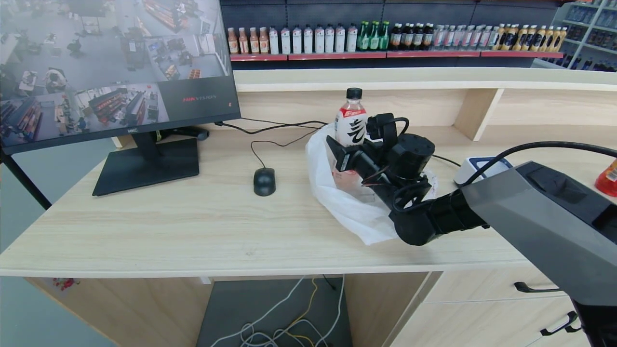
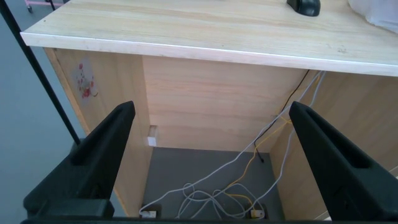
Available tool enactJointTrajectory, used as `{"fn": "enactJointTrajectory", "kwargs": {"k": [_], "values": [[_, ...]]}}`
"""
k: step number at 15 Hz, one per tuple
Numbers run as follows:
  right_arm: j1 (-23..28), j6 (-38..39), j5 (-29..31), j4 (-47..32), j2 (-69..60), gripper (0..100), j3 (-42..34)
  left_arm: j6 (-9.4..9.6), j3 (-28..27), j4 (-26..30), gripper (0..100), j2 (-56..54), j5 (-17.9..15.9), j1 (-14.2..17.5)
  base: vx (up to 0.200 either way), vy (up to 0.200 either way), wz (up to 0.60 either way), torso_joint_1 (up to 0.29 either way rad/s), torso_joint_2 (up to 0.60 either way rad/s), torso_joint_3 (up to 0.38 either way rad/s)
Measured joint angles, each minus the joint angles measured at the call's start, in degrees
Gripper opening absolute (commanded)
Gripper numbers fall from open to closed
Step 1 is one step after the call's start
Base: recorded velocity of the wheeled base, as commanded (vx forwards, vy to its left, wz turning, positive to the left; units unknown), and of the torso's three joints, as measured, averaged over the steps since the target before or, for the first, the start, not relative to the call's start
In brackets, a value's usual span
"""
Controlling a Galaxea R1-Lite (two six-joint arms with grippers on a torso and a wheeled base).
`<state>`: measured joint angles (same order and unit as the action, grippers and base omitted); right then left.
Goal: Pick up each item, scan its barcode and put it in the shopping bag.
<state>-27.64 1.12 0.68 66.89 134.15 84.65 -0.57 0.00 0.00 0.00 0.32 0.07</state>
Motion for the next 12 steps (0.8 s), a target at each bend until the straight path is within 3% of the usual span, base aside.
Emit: {"fn": "enactJointTrajectory", "kwargs": {"k": [12], "values": [[0.4, 0.0, 0.7, 0.5, -1.3, 0, -5.9, 0.0, 0.0, 0.0, 100, 0.0, 0.0, 0.0, 0.0, 0.0, 0.0, 0.0, 0.0, 0.0]]}}
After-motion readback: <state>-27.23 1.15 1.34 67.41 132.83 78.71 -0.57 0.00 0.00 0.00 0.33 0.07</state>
